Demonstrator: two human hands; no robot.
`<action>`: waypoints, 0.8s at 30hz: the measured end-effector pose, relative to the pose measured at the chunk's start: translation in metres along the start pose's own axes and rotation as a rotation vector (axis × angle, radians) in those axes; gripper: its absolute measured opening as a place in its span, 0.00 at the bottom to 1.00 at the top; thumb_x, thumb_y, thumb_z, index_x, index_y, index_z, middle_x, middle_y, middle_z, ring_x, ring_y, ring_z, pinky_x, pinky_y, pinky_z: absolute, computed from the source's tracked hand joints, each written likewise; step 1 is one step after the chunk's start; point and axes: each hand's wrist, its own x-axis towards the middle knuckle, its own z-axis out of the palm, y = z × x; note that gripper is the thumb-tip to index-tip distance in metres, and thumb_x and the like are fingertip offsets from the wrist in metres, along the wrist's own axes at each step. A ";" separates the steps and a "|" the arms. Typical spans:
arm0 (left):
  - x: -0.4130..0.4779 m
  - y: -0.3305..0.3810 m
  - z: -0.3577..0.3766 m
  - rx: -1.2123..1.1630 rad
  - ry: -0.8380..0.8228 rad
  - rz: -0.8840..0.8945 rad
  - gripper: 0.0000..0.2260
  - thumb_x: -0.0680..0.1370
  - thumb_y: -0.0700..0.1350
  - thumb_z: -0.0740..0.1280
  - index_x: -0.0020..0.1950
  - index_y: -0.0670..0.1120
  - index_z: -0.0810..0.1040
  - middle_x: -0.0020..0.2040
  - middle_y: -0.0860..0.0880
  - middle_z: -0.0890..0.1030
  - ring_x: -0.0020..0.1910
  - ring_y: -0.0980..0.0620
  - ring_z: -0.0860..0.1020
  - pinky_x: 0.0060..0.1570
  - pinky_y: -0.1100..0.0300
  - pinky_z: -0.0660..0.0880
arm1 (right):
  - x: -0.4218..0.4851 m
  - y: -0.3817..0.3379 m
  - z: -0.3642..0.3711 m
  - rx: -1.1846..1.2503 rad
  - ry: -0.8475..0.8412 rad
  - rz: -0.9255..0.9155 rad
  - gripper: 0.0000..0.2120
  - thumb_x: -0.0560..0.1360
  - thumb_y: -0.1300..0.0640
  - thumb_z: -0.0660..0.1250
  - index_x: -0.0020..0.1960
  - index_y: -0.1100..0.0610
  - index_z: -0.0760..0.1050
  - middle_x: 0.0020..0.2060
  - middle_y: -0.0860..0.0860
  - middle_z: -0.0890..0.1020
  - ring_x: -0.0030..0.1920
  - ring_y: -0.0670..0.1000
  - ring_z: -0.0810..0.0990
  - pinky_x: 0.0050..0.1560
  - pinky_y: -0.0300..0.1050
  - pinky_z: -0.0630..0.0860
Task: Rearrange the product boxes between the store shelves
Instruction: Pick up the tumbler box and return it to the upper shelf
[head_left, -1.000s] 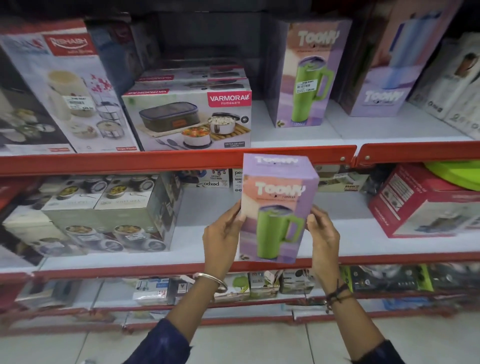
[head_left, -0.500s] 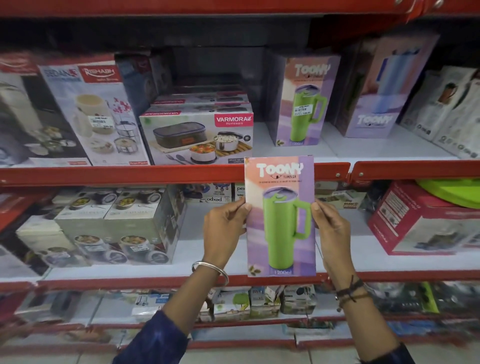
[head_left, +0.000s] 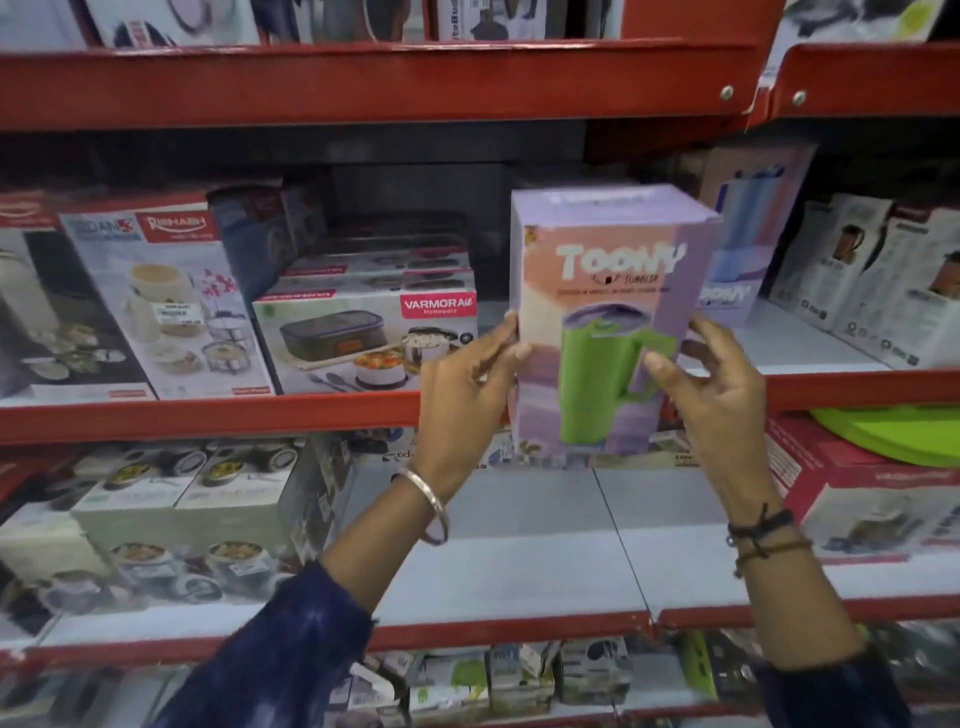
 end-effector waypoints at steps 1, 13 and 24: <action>0.009 0.002 0.005 -0.002 -0.001 0.030 0.18 0.75 0.49 0.67 0.64 0.50 0.73 0.41 0.58 0.79 0.38 0.52 0.74 0.43 0.39 0.79 | 0.011 -0.001 -0.001 0.001 0.010 -0.018 0.22 0.73 0.64 0.69 0.66 0.60 0.70 0.60 0.55 0.78 0.56 0.46 0.79 0.51 0.35 0.78; 0.057 -0.053 0.068 0.076 0.036 0.001 0.18 0.77 0.42 0.65 0.67 0.46 0.71 0.43 0.49 0.79 0.42 0.54 0.74 0.51 0.50 0.79 | 0.074 0.065 0.003 -0.040 -0.020 0.076 0.24 0.75 0.61 0.67 0.70 0.57 0.67 0.64 0.55 0.77 0.64 0.51 0.75 0.65 0.47 0.73; 0.083 -0.074 0.079 0.325 -0.037 -0.017 0.21 0.77 0.43 0.66 0.70 0.47 0.69 0.34 0.37 0.81 0.26 0.55 0.66 0.32 0.56 0.74 | 0.093 0.093 0.017 -0.038 -0.029 0.105 0.29 0.72 0.65 0.70 0.70 0.54 0.66 0.60 0.50 0.77 0.61 0.47 0.77 0.52 0.26 0.73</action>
